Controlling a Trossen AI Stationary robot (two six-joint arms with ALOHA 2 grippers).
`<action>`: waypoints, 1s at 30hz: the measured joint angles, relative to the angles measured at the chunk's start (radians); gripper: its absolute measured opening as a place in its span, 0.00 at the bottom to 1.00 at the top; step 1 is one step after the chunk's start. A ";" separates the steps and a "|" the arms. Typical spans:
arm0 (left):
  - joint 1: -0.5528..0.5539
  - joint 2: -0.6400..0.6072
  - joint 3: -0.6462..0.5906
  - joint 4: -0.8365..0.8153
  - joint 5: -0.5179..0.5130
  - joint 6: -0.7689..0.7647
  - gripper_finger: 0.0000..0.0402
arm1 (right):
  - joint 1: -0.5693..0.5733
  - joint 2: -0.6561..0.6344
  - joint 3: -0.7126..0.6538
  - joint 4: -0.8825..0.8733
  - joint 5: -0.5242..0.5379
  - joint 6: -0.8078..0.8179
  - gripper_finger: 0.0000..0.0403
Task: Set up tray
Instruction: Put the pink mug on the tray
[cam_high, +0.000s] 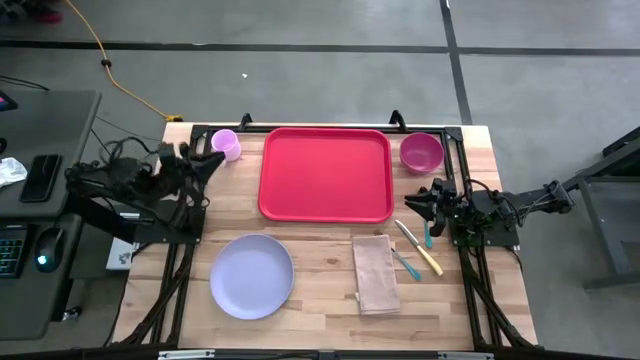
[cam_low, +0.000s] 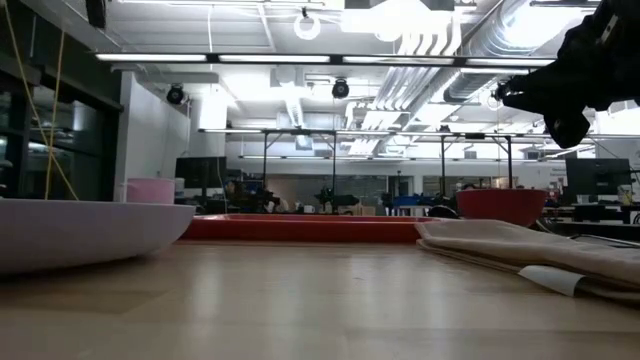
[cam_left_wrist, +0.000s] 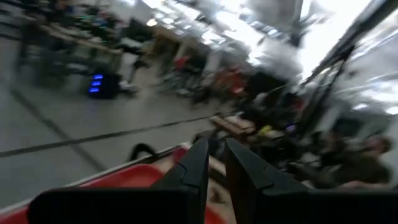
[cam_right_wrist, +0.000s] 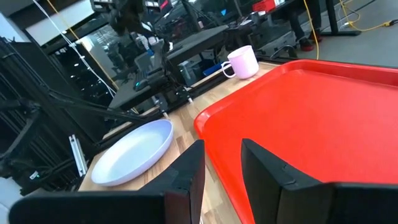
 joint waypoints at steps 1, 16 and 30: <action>0.000 0.024 0.044 -0.048 -0.018 0.000 0.21 | 0.000 0.000 0.000 0.000 0.001 0.000 0.21; 0.001 0.396 0.596 -0.607 -0.223 -0.008 0.21 | 0.000 0.000 0.000 0.002 0.029 0.000 0.21; 0.001 0.582 0.965 -0.882 -0.278 -0.038 0.21 | 0.000 0.000 0.000 0.007 0.029 0.000 0.21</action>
